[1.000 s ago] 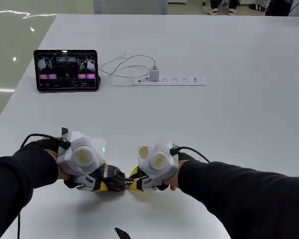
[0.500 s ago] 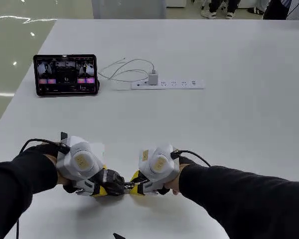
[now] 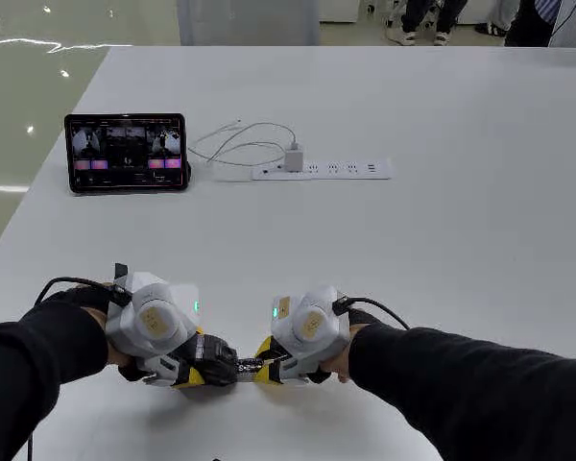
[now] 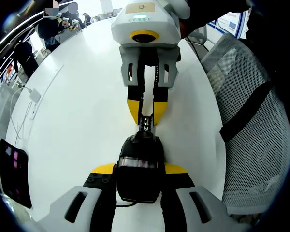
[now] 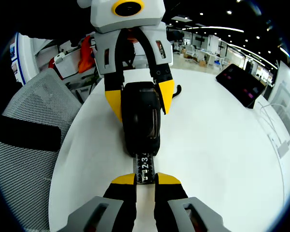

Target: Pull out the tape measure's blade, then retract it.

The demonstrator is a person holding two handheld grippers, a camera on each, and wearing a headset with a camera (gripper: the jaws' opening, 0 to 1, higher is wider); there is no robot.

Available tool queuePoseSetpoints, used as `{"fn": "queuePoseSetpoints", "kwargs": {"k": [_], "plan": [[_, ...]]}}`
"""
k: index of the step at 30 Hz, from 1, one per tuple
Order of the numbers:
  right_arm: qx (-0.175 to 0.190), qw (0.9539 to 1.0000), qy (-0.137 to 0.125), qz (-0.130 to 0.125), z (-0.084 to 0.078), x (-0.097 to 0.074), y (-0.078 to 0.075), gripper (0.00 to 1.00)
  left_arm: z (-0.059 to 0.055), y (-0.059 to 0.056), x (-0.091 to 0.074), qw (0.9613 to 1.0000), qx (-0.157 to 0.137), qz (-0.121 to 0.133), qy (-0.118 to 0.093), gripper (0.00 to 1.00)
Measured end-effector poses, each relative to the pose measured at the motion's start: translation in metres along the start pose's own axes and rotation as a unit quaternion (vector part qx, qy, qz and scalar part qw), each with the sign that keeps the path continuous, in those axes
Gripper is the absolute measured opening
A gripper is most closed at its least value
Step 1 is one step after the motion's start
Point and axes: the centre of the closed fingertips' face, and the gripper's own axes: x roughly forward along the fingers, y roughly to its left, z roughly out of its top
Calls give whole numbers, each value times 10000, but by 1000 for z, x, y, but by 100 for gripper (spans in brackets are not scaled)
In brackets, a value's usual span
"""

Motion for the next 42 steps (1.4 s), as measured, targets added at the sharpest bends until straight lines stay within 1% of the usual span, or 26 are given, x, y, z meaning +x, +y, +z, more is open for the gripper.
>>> {"fn": "queuePoseSetpoints", "kwargs": {"k": [13, 16, 19, 21, 25, 29, 35, 39, 42], "plan": [[85, 9999, 53, -18, -7, -7, 1, 9, 0, 0, 0, 10000, -1, 20, -20, 29], [125, 9999, 33, -5, -8, -8, 1, 9, 0, 0, 0, 10000, -30, -3, -68, 30], [-4, 9999, 130, 9, -11, -10, 1, 9, 0, -1, 0, 10000, 37, -2, -59, 29], [27, 9999, 145, 21, -12, -11, 2, 9, 0, -2, -1, 10000, 67, 15, -65, 29], [62, 9998, 191, 27, -17, -16, 2, 9, 1, -1, 0, 9999, 18, 39, -95, 29], [231, 9997, 115, -22, -21, -19, -1, 9, 1, -1, 0, 9999, -13, 29, -118, 29], [216, 9997, 111, -22, -21, -20, 1, 9, 1, -1, 0, 9999, -14, 24, -117, 29], [278, 9996, 87, -23, -21, -19, 2, 9, 1, -2, 0, 9999, -13, 62, -124, 29], [219, 9997, 99, -19, -22, -19, 2, 8, 1, -1, 0, 9999, -5, 66, -137, 29]]}}
